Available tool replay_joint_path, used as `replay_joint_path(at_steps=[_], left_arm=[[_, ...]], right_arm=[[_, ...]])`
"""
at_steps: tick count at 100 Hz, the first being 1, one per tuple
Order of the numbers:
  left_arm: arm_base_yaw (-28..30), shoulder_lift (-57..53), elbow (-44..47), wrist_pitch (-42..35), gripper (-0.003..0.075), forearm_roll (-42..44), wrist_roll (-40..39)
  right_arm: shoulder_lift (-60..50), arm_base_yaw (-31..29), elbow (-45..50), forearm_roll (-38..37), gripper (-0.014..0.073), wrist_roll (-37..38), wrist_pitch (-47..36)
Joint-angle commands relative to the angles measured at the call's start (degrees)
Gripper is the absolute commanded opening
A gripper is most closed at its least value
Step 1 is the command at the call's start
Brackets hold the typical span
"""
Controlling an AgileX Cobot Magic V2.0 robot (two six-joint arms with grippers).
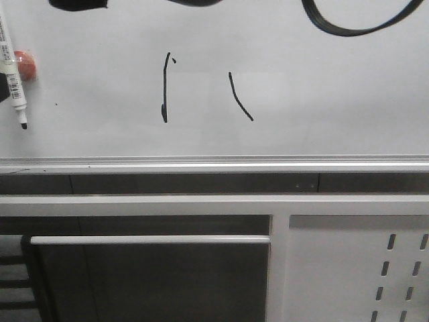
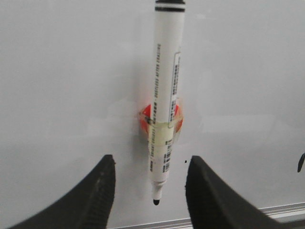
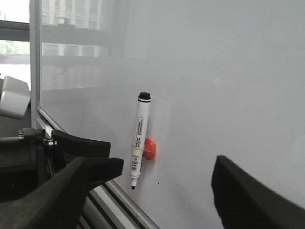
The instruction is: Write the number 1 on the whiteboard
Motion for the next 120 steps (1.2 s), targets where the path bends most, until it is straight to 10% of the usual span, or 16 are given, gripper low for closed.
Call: replay_joint_path(at_steps=[1,21,120], left_arm=[[0.19,-3.24,0.58,-12.79,0.0232,0.37,-0.04],[0.19,-9.08,3.42,-12.79,-0.002,2.67,1.9],[0.19,-26.85,8.21,-4.41,-0.0018,0.54,6.42]], right_arm=[[-1.89,0.04,-1.63,-1.33,0.0493,-0.41,-3.58],[-1.89,0.04,-1.63,-1.33,0.0493,-0.41,-2.94],[-1.89,0.04,-1.63,-1.33,0.0489,-0.41,0.93]])
